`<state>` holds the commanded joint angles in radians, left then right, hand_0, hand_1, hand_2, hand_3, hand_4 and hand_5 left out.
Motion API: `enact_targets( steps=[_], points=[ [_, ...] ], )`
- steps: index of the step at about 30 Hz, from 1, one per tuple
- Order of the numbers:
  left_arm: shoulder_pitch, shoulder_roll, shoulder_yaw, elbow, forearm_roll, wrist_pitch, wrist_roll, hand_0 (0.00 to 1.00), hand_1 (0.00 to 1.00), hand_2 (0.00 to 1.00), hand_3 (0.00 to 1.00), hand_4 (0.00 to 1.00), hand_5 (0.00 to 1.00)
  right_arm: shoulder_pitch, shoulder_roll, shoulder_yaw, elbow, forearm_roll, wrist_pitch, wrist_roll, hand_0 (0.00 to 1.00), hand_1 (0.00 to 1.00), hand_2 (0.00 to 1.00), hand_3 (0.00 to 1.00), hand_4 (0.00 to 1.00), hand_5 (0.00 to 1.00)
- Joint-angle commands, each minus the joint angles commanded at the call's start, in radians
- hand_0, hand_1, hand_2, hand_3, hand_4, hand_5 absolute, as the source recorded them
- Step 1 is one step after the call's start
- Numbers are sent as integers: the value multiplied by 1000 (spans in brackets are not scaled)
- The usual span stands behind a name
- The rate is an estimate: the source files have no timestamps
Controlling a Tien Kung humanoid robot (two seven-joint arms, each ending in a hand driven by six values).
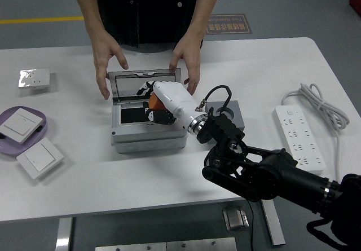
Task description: Pick up the cylinder from the cube,place it in the box,flap close box
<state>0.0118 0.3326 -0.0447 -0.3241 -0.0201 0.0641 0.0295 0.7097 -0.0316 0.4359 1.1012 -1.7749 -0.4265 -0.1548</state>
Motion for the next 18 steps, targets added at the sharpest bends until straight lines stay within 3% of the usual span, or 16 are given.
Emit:
enact_targets(
  steps=[2, 3, 12, 18],
  points=[
    [0, 1, -8, 0, 10, 0, 6, 616, 629, 616, 641, 732, 308, 0, 3, -3, -2, 14, -13, 13, 843, 771, 782, 831, 751, 463],
    [0, 1, -10, 1, 12, 0, 7, 616, 629, 617, 641, 731, 311, 0, 4, -5, -4, 21, -19, 19, 877, 782, 787, 828, 798, 454],
    [-8, -2, -7, 2, 7, 0, 3, 616, 629, 617, 641, 732, 315, -3, 4, -9, -9, 83, -59, 84, 852, 757, 753, 784, 815, 472],
    [-7, -4, -2, 2, 3, 0, 2, 616, 629, 618, 641, 729, 314, -15, -32, 2, 44, 226, -86, 190, 841, 735, 722, 752, 812, 460]
  ],
)
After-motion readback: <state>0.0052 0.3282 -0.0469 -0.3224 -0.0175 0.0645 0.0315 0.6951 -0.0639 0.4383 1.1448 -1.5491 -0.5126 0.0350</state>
